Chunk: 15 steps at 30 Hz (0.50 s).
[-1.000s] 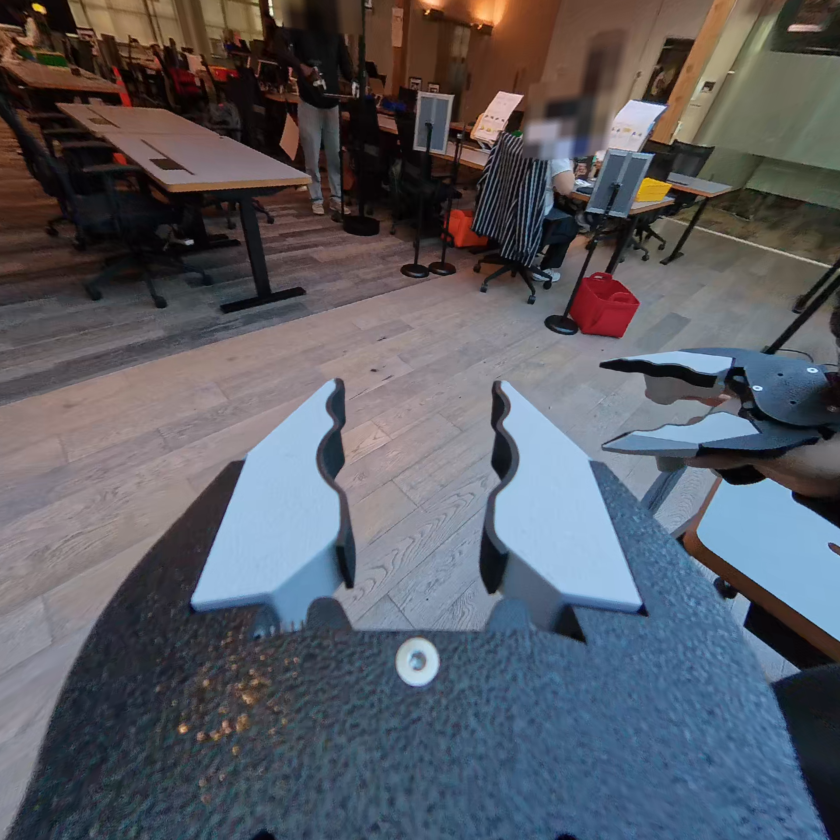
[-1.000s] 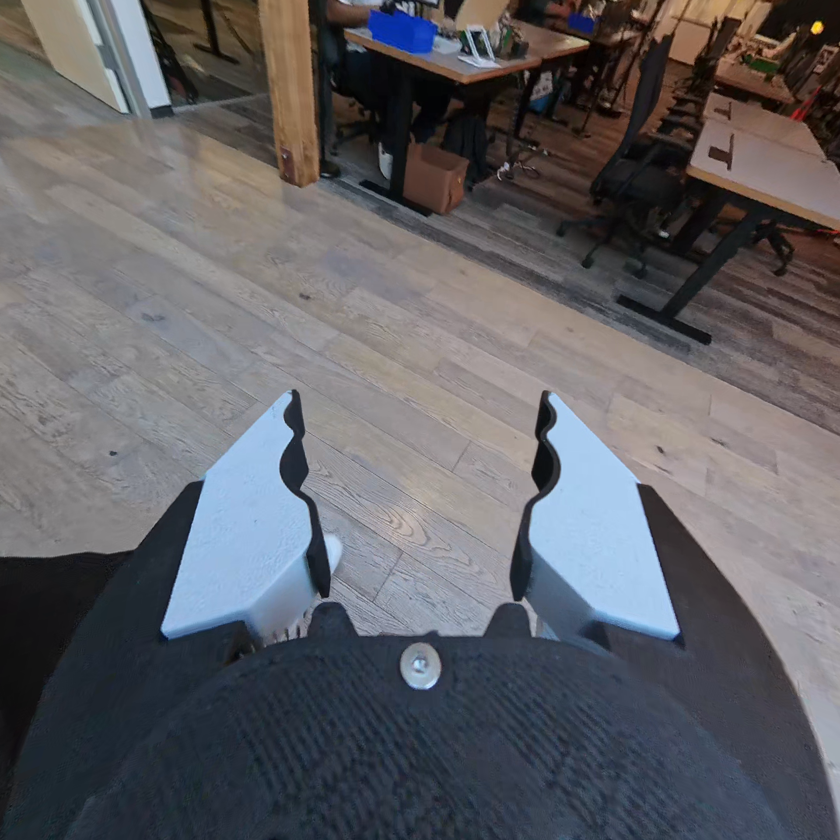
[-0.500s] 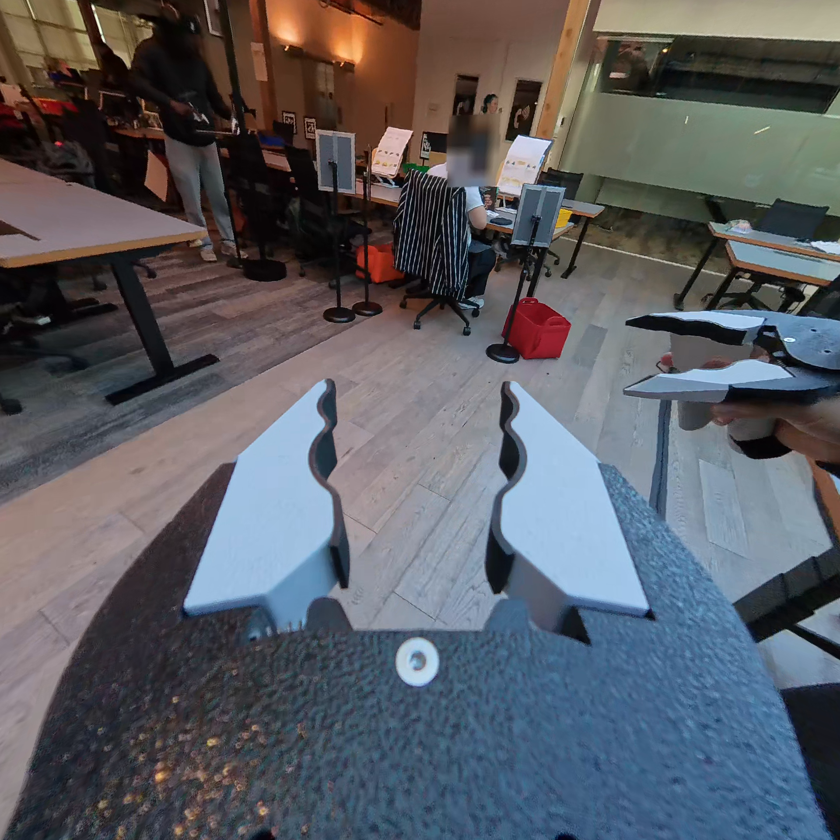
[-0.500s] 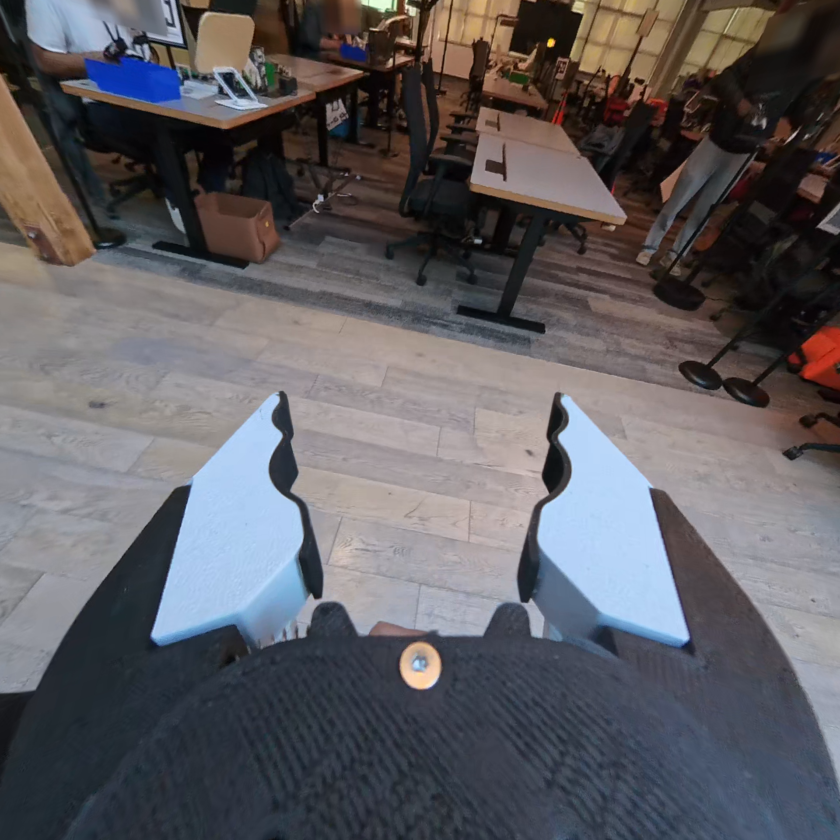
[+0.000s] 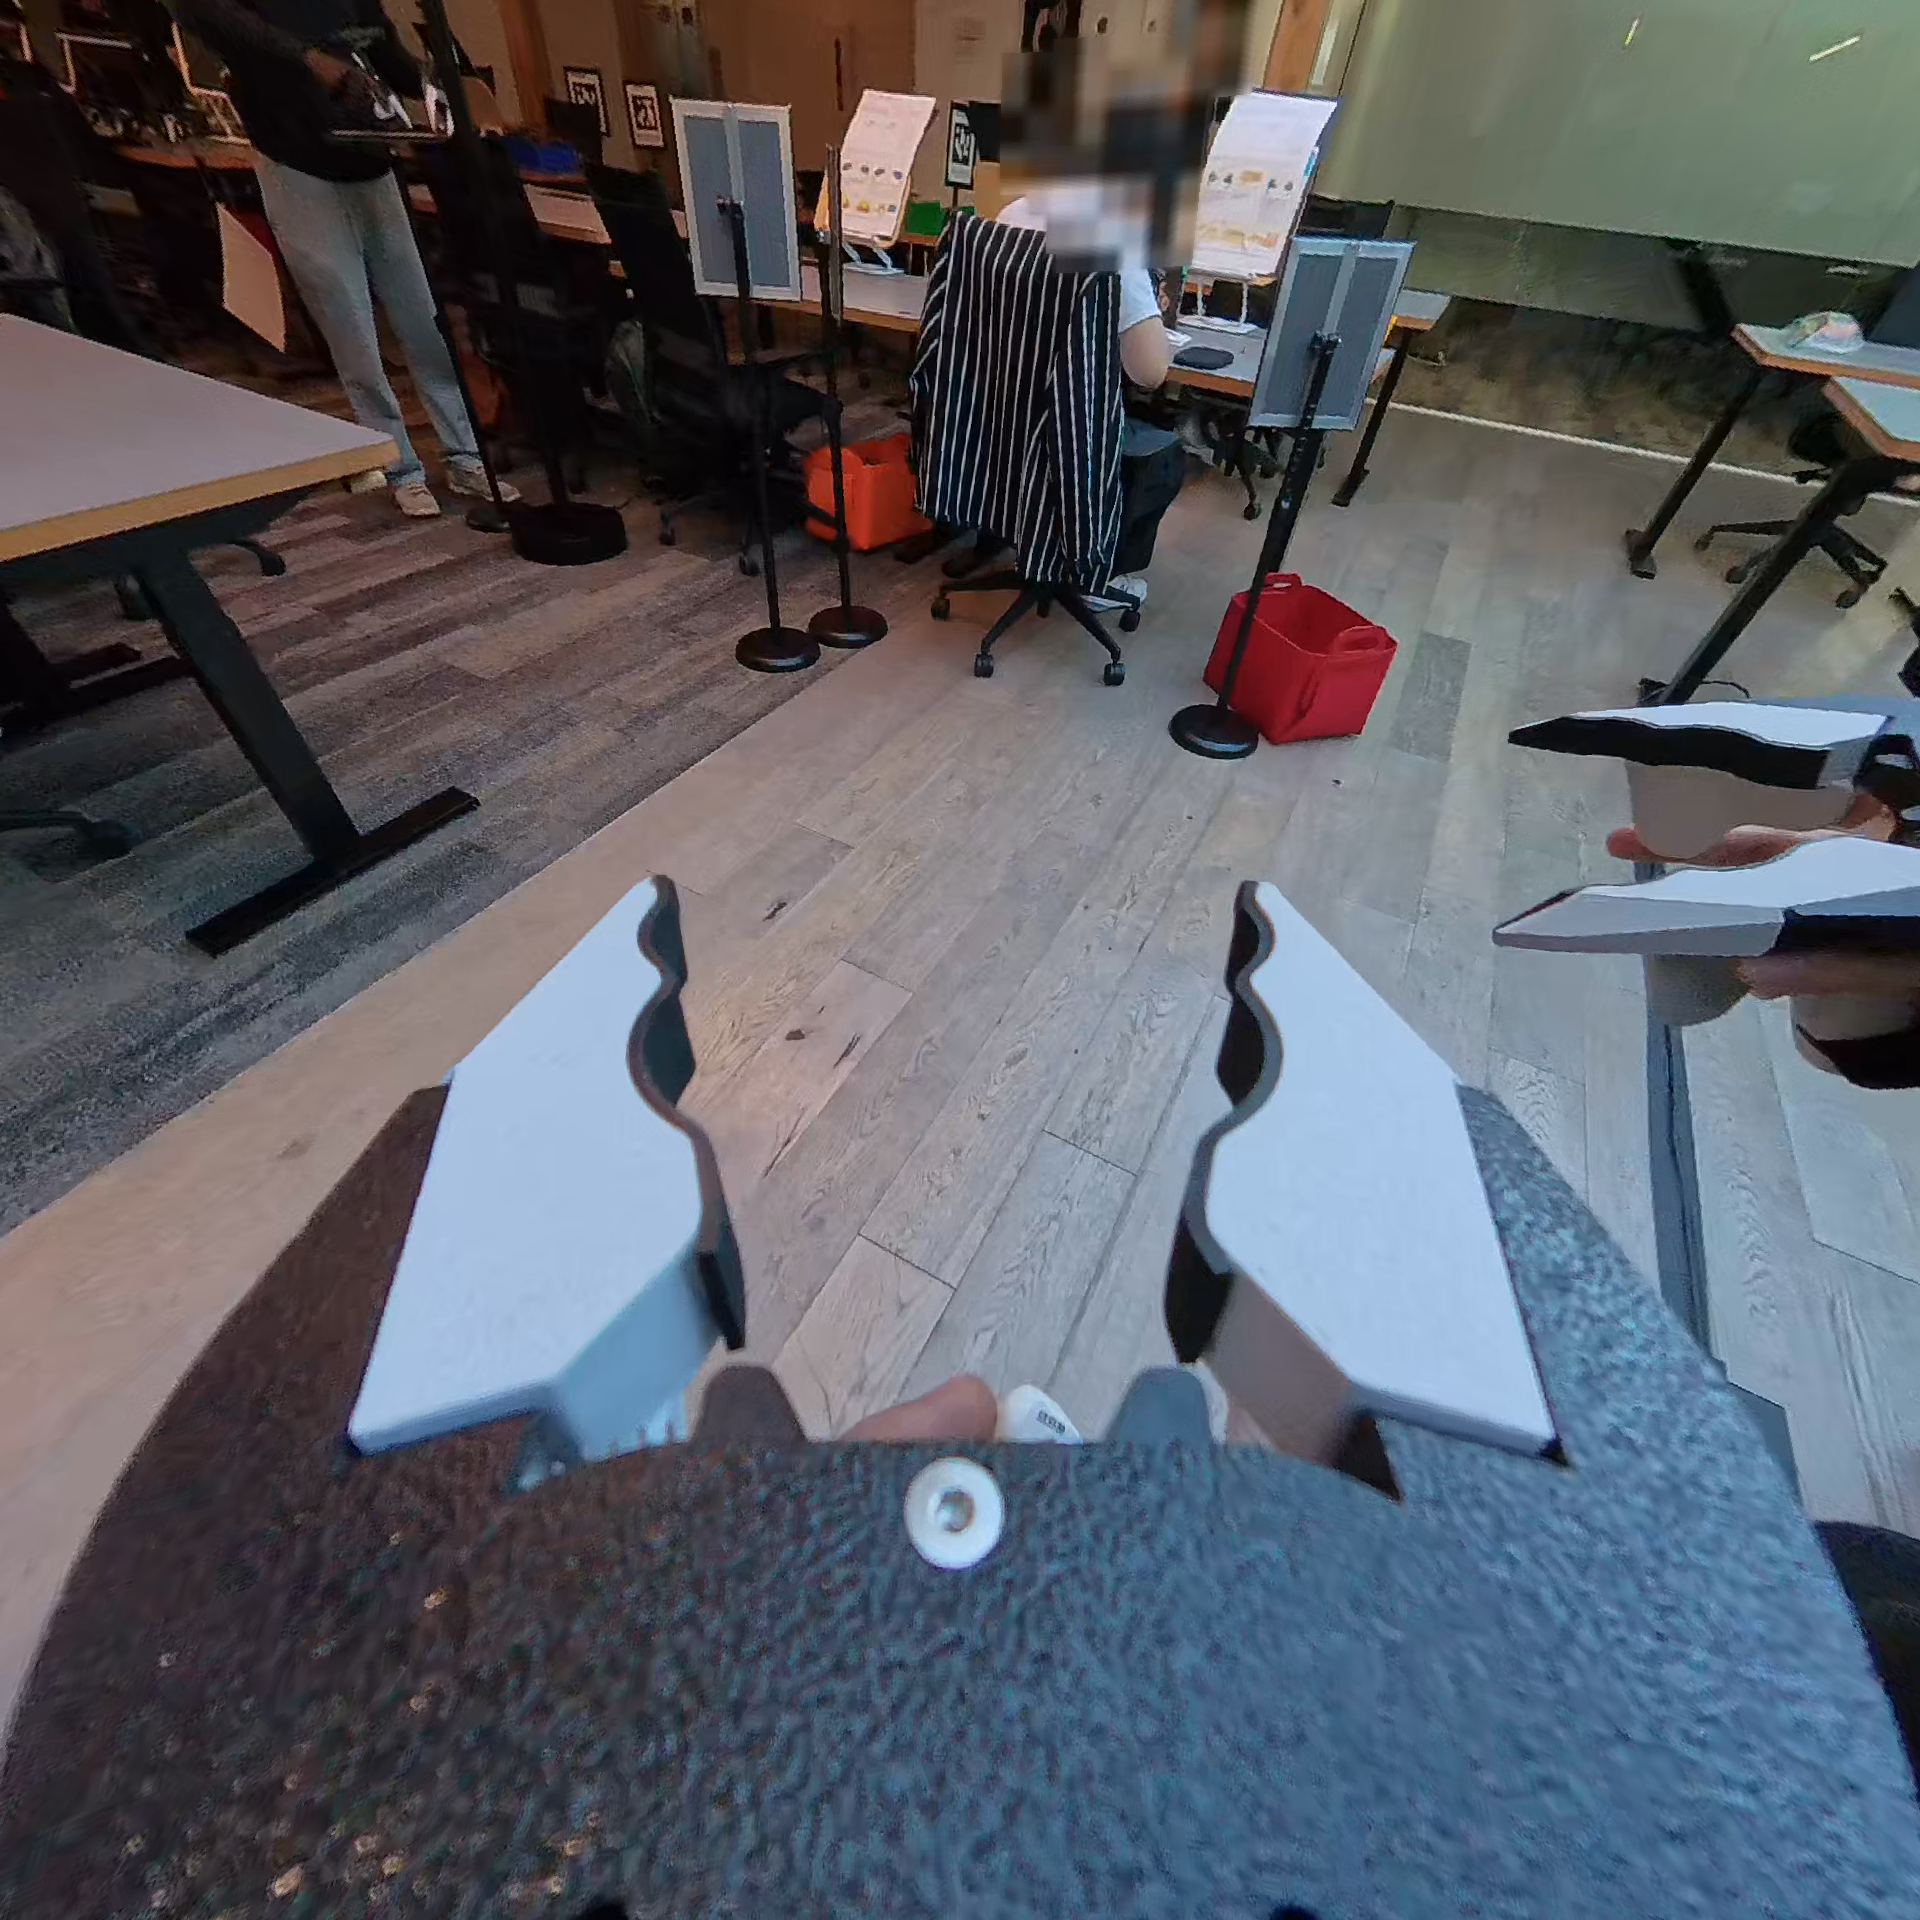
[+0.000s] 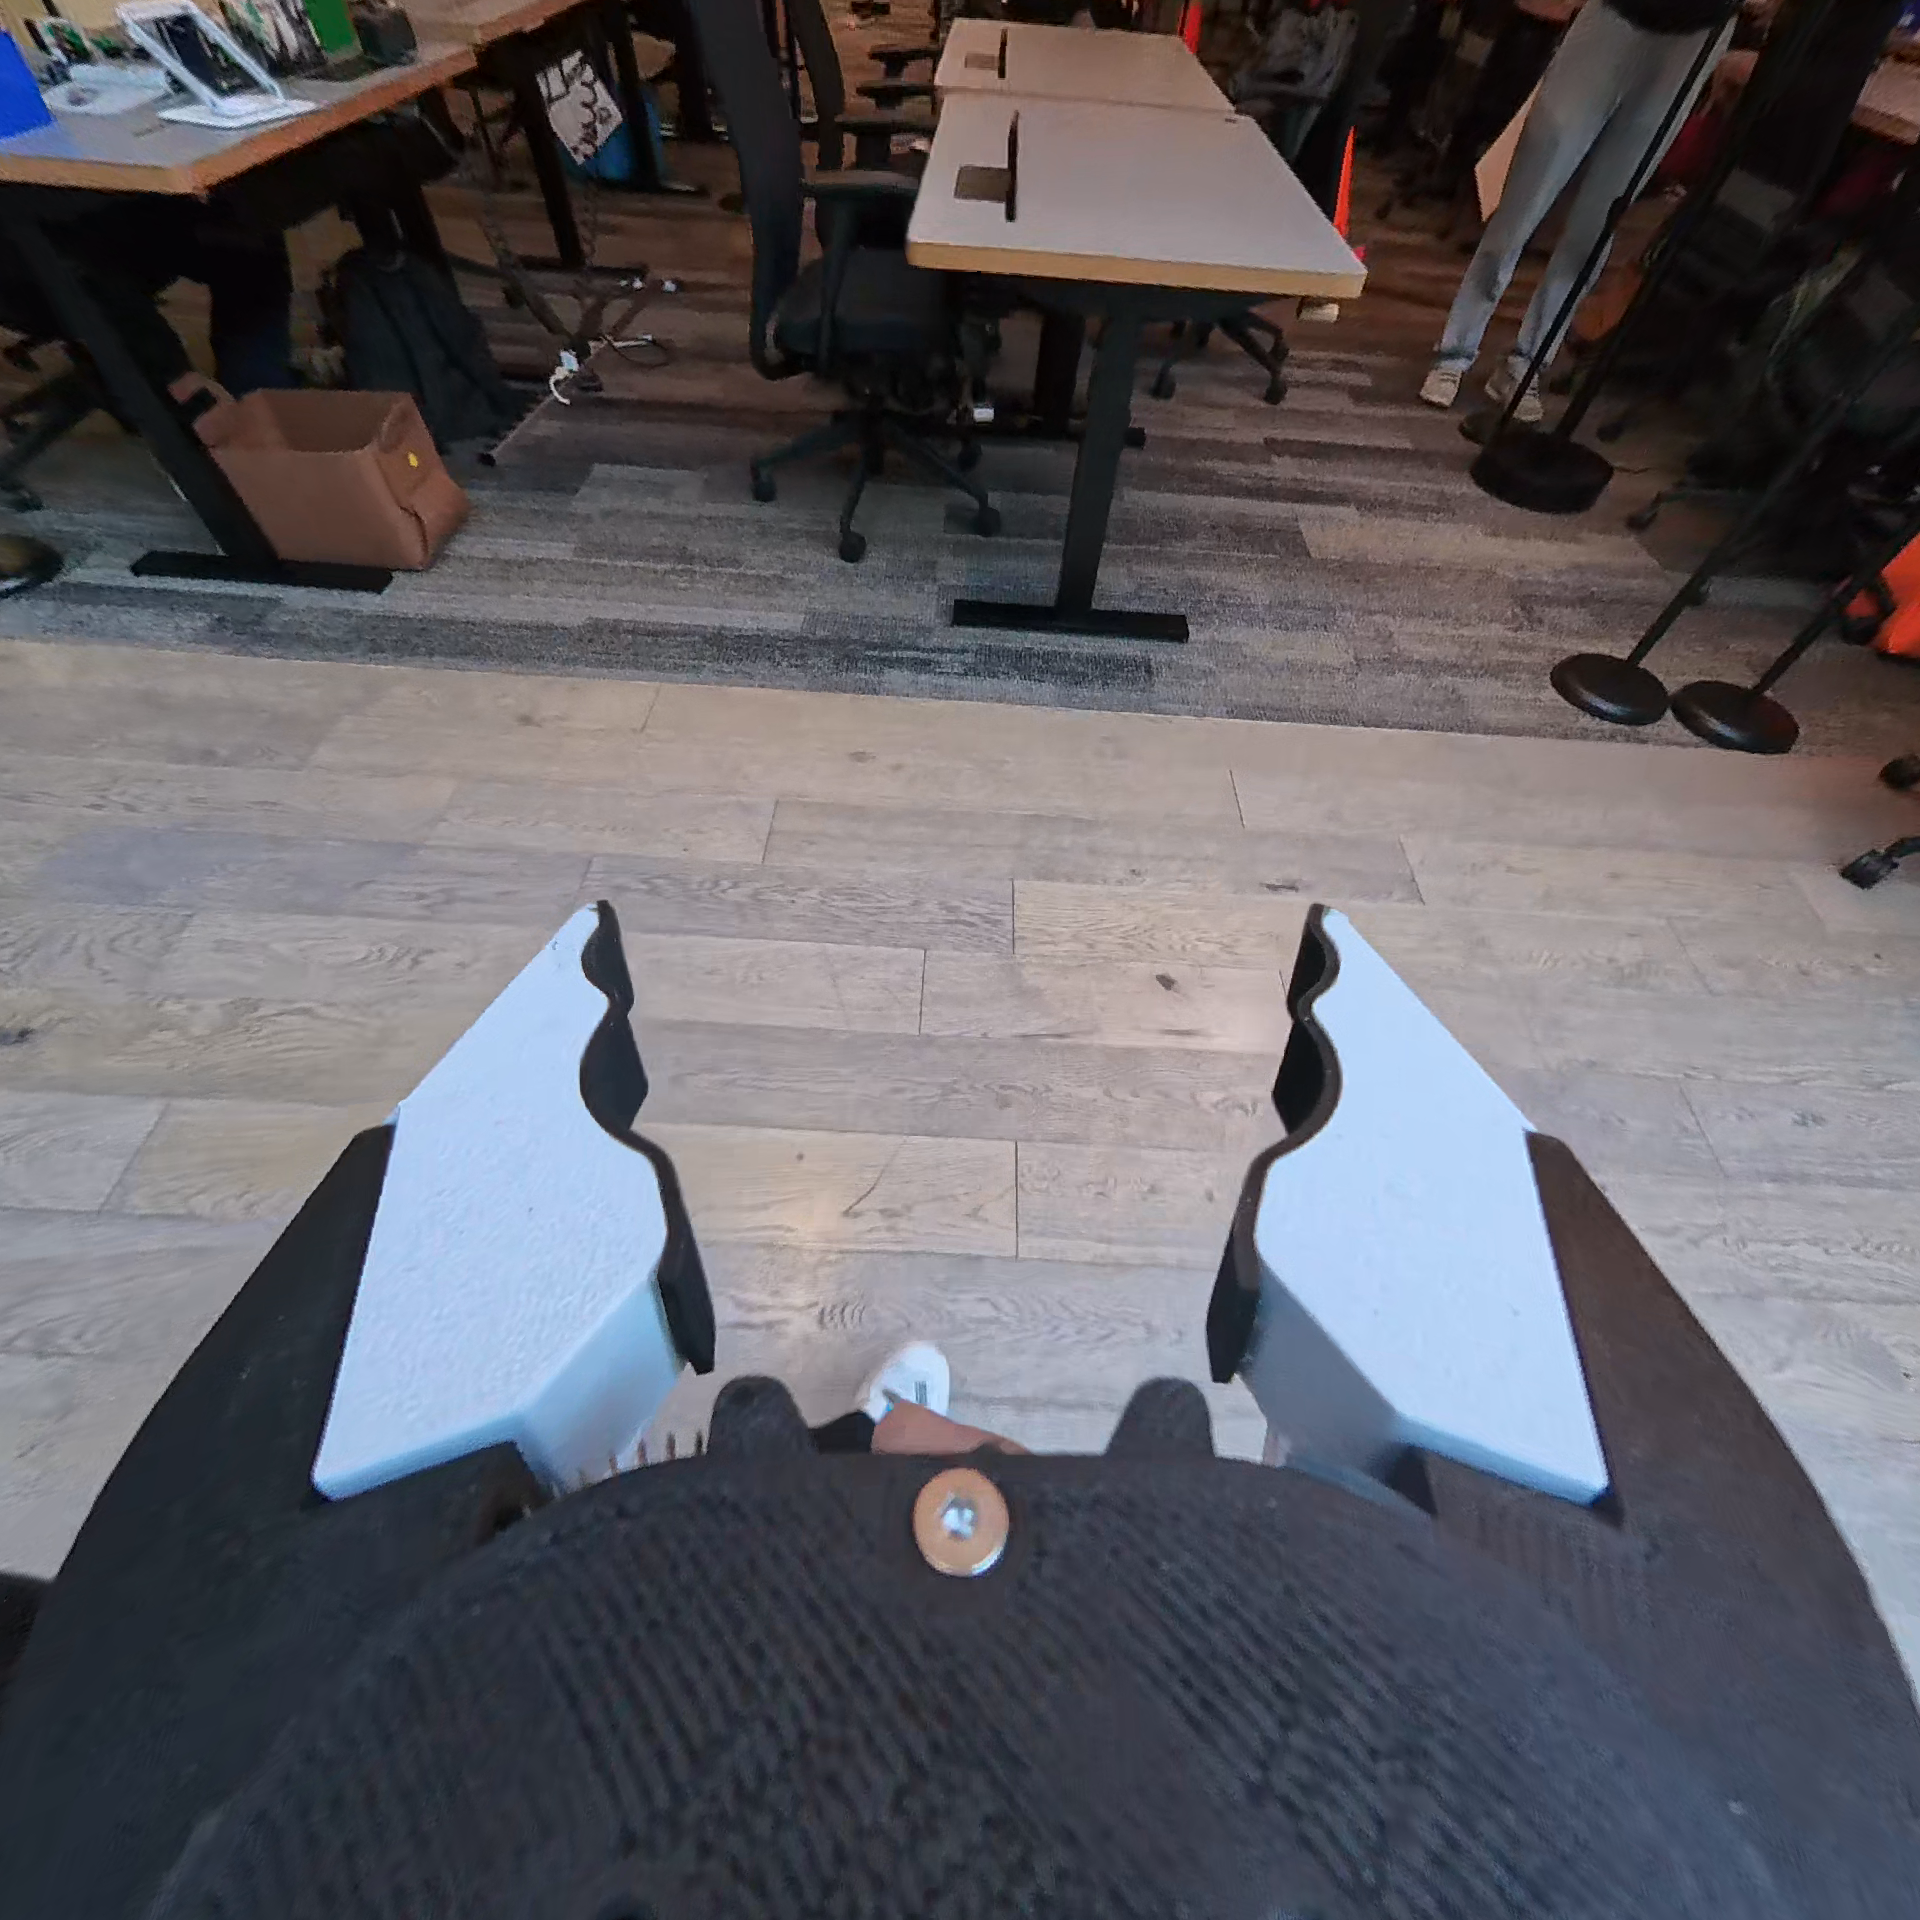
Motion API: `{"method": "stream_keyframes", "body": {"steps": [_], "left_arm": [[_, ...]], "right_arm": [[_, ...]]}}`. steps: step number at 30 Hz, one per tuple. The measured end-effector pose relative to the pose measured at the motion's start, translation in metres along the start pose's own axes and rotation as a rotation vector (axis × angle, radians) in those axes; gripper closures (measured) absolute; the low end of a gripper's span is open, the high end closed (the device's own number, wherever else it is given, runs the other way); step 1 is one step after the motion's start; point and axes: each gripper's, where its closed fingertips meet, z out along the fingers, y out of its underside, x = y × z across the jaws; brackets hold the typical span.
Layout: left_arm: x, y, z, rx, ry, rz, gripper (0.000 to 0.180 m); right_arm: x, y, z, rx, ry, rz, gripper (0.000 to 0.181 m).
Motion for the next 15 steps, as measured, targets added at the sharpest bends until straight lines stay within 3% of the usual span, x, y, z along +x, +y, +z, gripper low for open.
{"method": "stream_keyframes", "body": {"steps": [7,15], "left_arm": [[-0.094,-0.049,0.148,-0.058,-0.147,-0.026,0.063],[-0.175,-0.091,0.265,-0.005,-0.161,-0.067,0.065]], "right_arm": [[0.098,-0.091,0.148,0.081,-0.089,-0.013,0.052],[0.187,-0.157,0.266,0.078,-0.059,-0.022,0.056]]}}
